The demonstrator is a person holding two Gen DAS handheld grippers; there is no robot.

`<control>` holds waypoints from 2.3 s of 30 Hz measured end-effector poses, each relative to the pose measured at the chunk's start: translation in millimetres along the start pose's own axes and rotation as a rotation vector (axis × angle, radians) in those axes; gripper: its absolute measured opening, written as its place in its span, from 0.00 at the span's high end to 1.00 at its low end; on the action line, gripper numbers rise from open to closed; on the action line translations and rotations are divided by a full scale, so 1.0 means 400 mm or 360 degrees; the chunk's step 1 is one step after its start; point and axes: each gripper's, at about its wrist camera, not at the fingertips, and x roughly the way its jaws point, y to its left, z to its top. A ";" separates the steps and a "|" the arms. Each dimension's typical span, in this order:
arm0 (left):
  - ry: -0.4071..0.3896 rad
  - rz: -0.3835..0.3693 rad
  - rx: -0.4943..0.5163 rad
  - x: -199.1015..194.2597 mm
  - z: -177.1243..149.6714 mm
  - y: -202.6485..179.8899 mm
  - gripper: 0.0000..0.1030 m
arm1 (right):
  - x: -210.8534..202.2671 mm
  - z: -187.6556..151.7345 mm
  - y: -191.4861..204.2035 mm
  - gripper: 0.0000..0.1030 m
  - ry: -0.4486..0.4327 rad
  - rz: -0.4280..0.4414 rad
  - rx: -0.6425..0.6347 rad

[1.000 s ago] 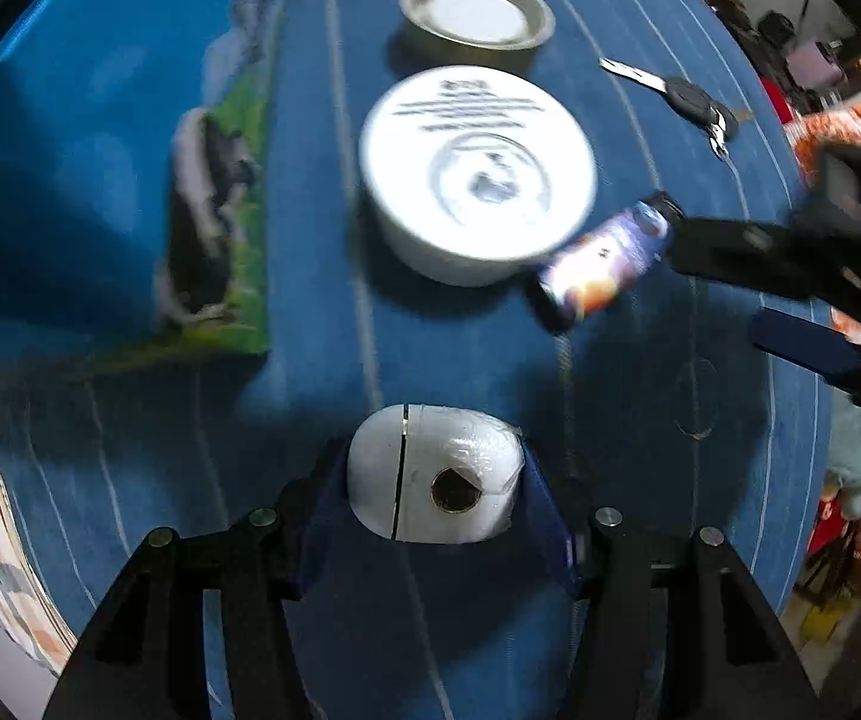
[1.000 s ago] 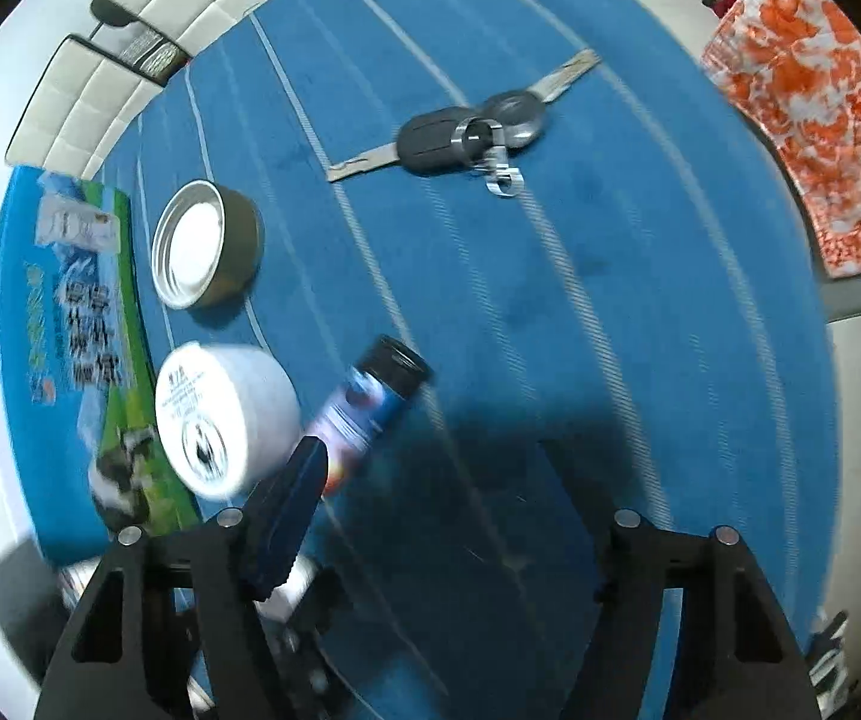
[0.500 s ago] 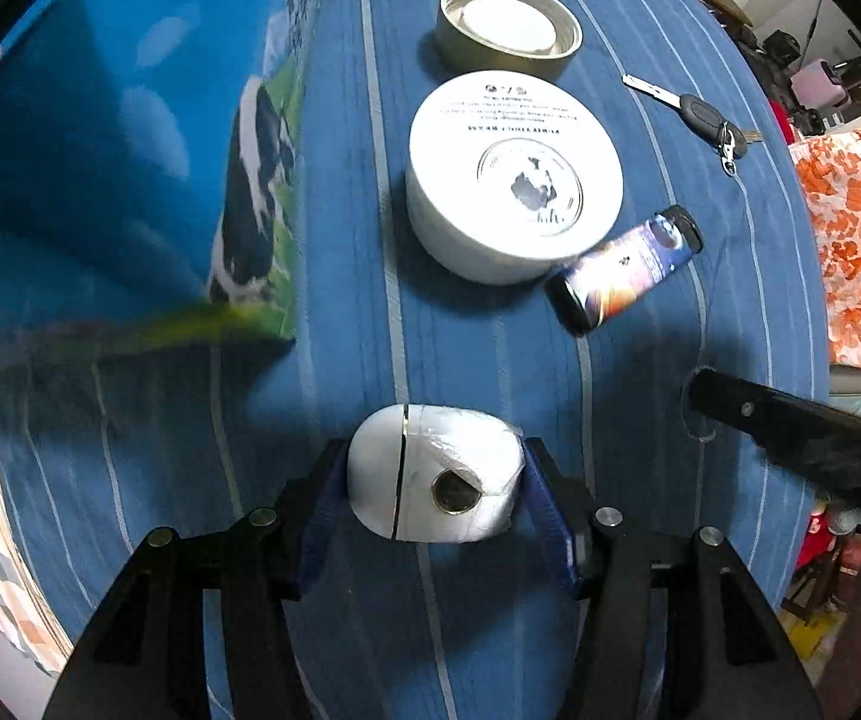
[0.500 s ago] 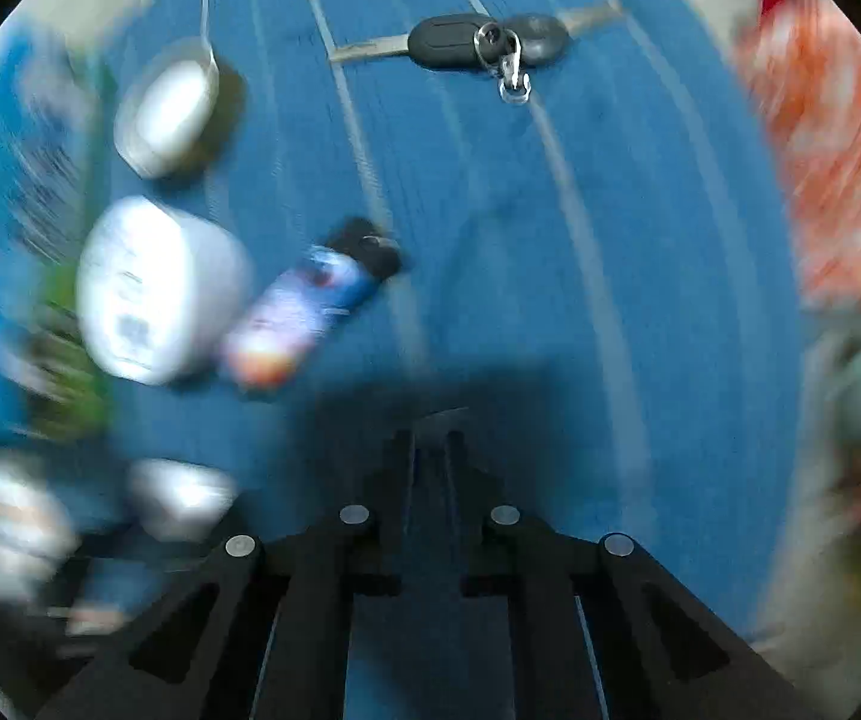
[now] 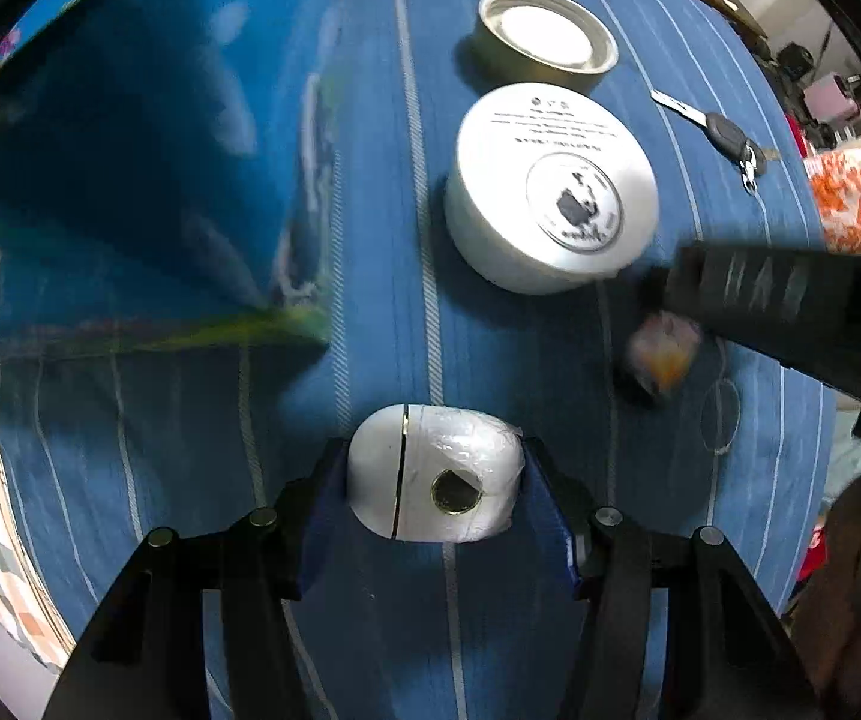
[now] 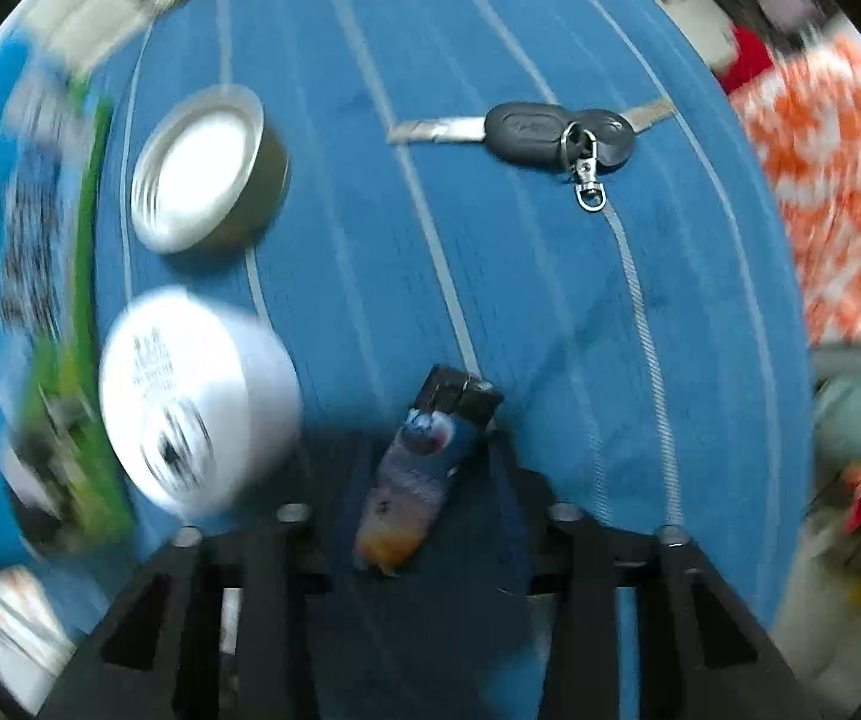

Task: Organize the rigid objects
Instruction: 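Grasp the white earbud case with the left gripper while the right gripper grasps the blue lighter, then carry the earbud case with the left gripper while the right gripper carries the lighter to the blue box, then lower the earbud case and lighter into the blue box and open both grippers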

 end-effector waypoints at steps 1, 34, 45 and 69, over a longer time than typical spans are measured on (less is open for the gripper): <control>-0.0005 0.0010 0.0016 0.000 0.008 -0.013 0.47 | -0.002 -0.011 -0.006 0.73 0.0025 0.0009 -0.0003; -0.0617 -0.0018 0.0234 -0.492 0.055 0.155 0.47 | -0.587 -0.199 0.070 0.75 -0.0514 0.0465 -0.0260; -0.0446 -0.0039 -0.0021 -0.434 0.171 0.512 0.47 | -0.471 -0.126 0.403 0.75 -0.0327 0.0711 -0.0372; 0.0221 -0.0144 -0.0158 -0.044 0.342 0.762 0.47 | -0.068 -0.015 0.675 0.74 0.0088 0.0673 -0.0535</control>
